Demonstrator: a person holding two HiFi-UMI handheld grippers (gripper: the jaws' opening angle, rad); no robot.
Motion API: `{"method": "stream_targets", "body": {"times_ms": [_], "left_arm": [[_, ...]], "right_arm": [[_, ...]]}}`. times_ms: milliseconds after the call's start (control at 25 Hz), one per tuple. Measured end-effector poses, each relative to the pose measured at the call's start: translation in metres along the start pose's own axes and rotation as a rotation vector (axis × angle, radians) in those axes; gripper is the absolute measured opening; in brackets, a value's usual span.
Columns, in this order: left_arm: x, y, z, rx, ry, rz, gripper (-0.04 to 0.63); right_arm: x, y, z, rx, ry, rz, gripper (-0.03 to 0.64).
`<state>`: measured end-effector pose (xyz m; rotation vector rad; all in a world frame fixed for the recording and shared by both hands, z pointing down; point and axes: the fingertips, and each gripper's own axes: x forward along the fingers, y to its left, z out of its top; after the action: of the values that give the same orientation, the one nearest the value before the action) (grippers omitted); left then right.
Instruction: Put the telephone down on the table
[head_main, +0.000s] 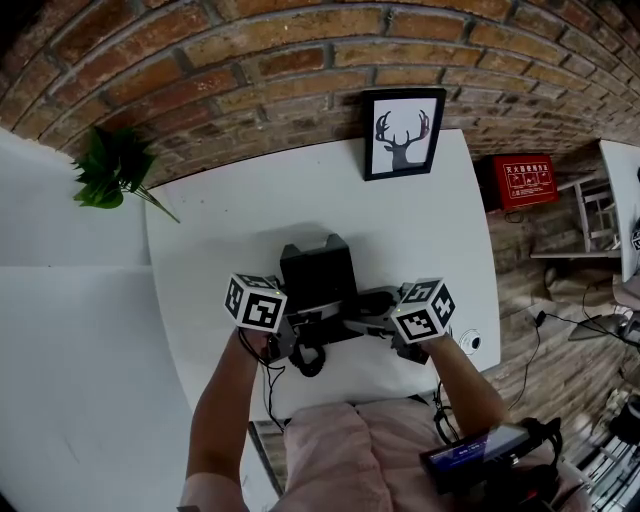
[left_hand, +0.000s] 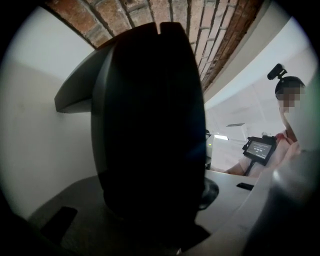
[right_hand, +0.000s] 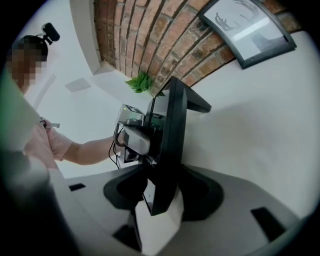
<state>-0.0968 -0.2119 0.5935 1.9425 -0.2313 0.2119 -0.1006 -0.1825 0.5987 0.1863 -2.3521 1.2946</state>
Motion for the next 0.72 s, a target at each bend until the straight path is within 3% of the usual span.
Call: {"method": "stream_targets", "body": {"times_ms": [720], "left_arm": [[0.0004,0.0040,-0.0010,-0.021,0.021,0.064,0.203]], "right_arm": [[0.0029,-0.0020,-0.0024,0.025,0.048,-0.009,0.192]]}}
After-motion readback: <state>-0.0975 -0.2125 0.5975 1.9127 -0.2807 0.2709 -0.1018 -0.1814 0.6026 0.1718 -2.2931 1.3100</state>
